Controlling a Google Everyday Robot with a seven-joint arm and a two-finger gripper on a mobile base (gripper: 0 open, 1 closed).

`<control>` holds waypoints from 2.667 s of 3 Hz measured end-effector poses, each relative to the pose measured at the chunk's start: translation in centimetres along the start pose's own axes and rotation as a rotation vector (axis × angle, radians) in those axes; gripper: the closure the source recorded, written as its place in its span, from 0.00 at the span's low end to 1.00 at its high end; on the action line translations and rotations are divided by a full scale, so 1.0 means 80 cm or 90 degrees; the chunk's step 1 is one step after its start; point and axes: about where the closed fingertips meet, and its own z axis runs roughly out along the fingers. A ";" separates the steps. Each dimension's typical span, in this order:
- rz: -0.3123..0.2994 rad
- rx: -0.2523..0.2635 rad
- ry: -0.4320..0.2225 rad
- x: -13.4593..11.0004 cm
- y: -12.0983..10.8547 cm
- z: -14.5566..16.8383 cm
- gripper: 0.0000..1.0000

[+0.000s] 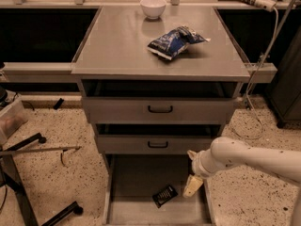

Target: Pick rxbar chocolate from bottom drawer and place on counter

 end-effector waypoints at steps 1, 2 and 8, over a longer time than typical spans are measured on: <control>0.017 -0.038 -0.012 0.035 -0.008 0.072 0.00; 0.046 -0.079 -0.031 0.072 -0.012 0.133 0.00; 0.043 -0.190 -0.075 0.077 0.053 0.328 0.00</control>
Offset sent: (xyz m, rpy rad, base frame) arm 0.0222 -0.0222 -0.1655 0.1204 0.1978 -0.0068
